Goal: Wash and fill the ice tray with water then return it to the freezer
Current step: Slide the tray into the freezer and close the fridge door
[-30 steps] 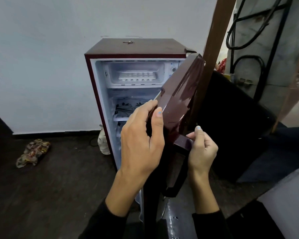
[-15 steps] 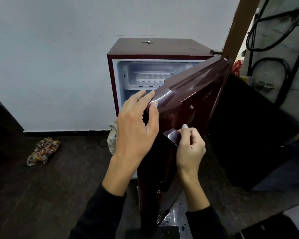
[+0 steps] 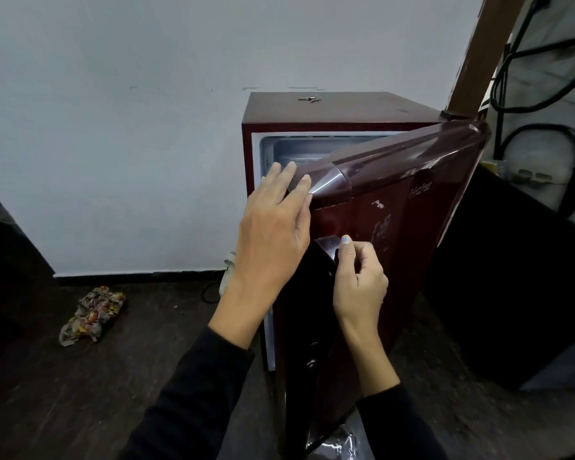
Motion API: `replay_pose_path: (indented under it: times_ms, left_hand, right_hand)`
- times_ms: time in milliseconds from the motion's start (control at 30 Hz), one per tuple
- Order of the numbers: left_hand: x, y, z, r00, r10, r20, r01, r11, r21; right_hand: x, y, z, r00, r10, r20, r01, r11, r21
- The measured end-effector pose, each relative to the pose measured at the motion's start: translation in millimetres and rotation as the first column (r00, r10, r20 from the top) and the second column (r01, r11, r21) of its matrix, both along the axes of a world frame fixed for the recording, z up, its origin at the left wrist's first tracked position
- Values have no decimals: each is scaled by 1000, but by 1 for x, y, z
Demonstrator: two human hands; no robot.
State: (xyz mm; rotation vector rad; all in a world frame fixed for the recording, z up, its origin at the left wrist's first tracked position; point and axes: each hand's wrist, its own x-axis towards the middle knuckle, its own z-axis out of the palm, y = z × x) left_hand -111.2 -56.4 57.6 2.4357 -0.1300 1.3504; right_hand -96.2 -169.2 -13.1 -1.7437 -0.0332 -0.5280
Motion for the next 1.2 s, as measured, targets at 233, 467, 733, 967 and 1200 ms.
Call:
replay_pose_path:
  times_ms: [233, 467, 733, 967, 1200]
  left_hand:
    - [22, 32, -2, 995, -22, -100, 25, 999, 33]
    - [43, 49, -2, 984, 52, -172, -19, 982, 188]
    - [82, 65, -15, 975, 82, -204, -34, 973, 228]
    - [115, 95, -16, 973, 58, -222, -6, 973, 229]
    - [142, 117, -17, 969, 55, -242, 4, 971, 237]
  right_hand:
    - [13, 35, -7, 1000, 17, 13, -16, 998, -63]
    - [28, 59, -13, 989, 138, 54, -137, 990, -25]
    - [53, 81, -25, 965, 241, 106, -239, 971, -30]
    - [79, 104, -30, 955, 289, 64, -287, 957, -42]
    - [107, 120, -33, 954, 299, 16, -298, 953, -59]
